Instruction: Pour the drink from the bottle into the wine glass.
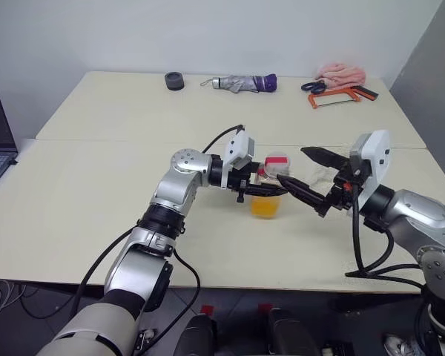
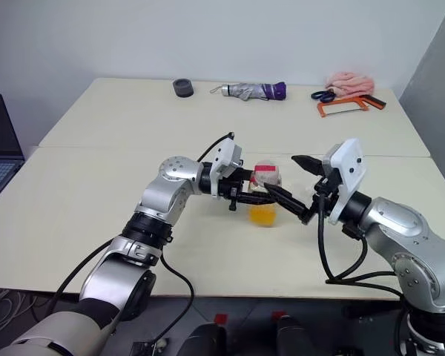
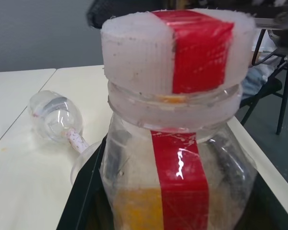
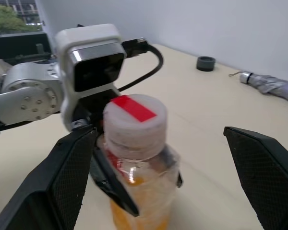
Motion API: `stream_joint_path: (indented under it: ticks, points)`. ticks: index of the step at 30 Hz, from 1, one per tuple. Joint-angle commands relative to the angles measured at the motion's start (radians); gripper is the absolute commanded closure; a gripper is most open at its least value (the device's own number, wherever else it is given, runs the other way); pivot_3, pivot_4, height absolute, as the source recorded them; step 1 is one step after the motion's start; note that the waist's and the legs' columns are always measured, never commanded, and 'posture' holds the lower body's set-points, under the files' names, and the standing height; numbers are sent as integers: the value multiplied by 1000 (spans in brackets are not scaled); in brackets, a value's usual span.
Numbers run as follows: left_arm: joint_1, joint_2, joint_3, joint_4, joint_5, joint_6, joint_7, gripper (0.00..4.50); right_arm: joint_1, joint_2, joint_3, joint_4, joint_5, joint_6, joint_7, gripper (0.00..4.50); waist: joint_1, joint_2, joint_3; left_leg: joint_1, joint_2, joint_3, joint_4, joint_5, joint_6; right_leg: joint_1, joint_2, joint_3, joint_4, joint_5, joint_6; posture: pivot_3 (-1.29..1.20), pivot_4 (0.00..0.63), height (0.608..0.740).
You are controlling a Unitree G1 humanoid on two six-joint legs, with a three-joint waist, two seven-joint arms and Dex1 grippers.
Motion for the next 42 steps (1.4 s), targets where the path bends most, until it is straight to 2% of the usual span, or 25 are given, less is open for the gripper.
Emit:
stream_joint_path:
  ticks: [1,13,22,25,31,38,42]
  points:
    - [-18,-2,9,-21,-9,-22,0,2739,-15,-12,-32,-38,51,7,1,0,0,0,0,0,0,0,0,0,0,0,0,0,0,0,0,0,150,740]
    - [-20,-5,8,-18,-7,-29,3,2739,-162,7,93,61,-37,-3,10,0,-1,0,0,0,0,0,0,0,0,0,0,0,0,0,0,0,150,740]
    - [-15,-3,8,-25,-6,-27,6,2739,-182,20,110,93,-57,-8,24,0,1,0,0,0,0,0,0,0,0,0,0,0,0,0,0,0,150,740]
    - [-14,-2,8,-28,-6,-25,8,2739,-185,26,108,96,-60,-7,25,600,0,0,0,0,0,0,0,0,0,0,0,0,0,0,0,0,150,740]
    - [-14,-4,7,-26,-6,-25,11,2739,-189,37,108,102,-68,-10,32,2657,1,0,0,0,0,0,0,0,0,0,0,0,0,0,0,0,150,740]
    - [-7,-1,7,-37,-10,-20,15,2739,-185,44,117,93,-72,-12,40,2667,1,0,0,0,0,0,0,0,0,0,0,0,0,0,0,0,150,740]
    - [-5,-1,8,-40,-13,-17,18,2739,-185,29,139,83,-145,-61,44,2667,0,0,0,0,0,0,0,0,0,0,0,0,0,0,0,0,150,740]
